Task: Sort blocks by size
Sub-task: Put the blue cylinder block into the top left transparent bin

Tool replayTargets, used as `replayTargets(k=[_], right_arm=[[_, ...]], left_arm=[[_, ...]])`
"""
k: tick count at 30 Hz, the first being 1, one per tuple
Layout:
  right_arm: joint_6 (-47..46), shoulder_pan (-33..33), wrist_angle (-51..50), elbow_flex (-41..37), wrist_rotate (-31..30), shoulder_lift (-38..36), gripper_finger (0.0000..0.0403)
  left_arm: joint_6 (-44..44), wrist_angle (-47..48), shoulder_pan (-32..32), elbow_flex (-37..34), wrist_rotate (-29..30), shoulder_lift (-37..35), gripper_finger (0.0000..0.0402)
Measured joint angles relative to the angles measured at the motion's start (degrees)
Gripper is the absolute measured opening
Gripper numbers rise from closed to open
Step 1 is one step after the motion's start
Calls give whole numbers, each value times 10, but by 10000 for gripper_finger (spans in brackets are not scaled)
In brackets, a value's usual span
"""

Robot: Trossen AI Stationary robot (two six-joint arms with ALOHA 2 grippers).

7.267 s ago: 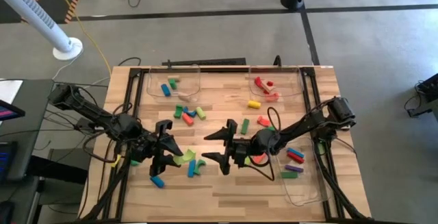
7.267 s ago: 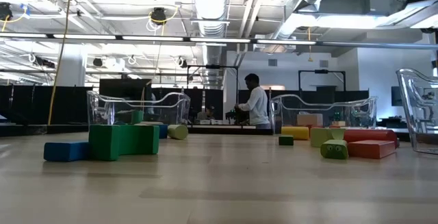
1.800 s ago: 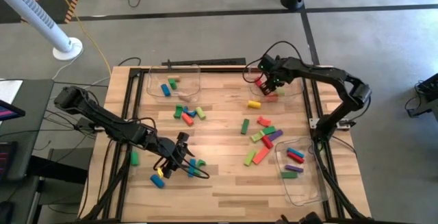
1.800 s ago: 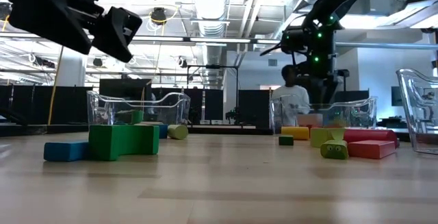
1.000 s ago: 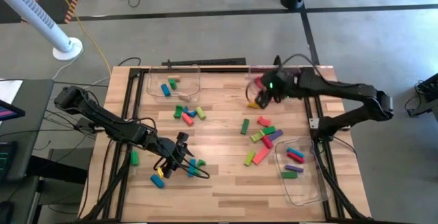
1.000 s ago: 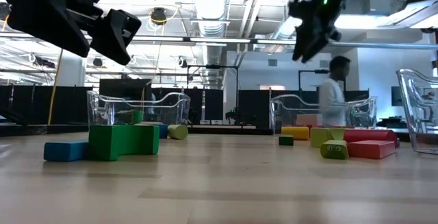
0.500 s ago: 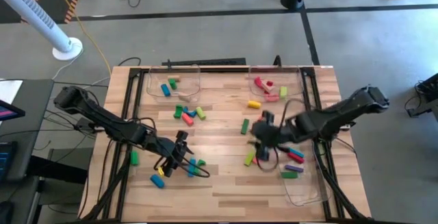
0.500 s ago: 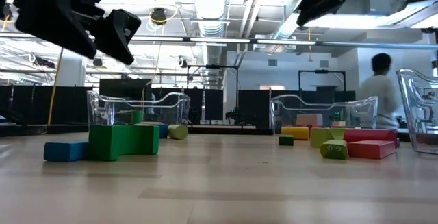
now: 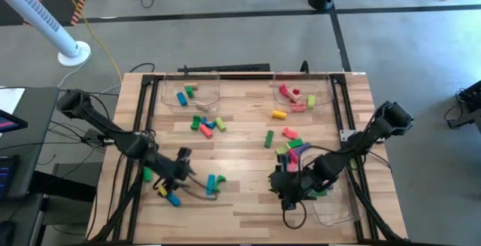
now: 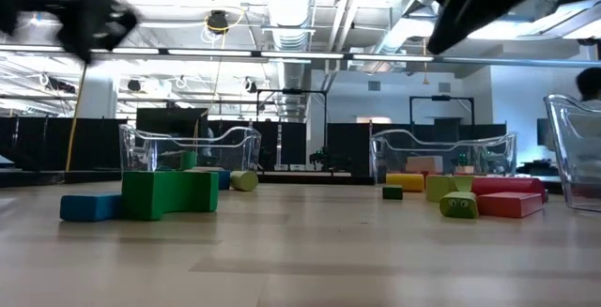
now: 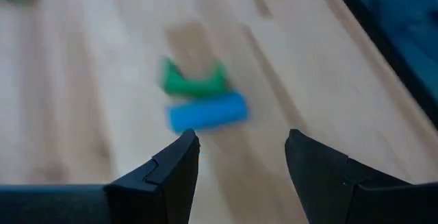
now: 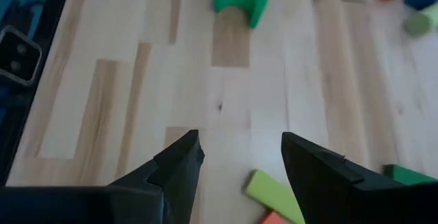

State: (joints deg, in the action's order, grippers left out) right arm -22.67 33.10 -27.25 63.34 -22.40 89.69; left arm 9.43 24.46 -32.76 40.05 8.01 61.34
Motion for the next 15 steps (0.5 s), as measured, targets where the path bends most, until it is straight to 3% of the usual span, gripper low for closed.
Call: replayTargets(k=[5, 9, 15], right_arm=[[9, -2, 23, 0, 0, 14, 234], [19, -10, 50, 0, 0, 14, 234], [37, -14, 87, 0, 0, 14, 234]], left_arm=[[109, 27, -111, 0, -2, 9, 208], [182, 34, -192, 0, 40, 28, 208], [263, 70, -255, 0, 62, 77, 208]])
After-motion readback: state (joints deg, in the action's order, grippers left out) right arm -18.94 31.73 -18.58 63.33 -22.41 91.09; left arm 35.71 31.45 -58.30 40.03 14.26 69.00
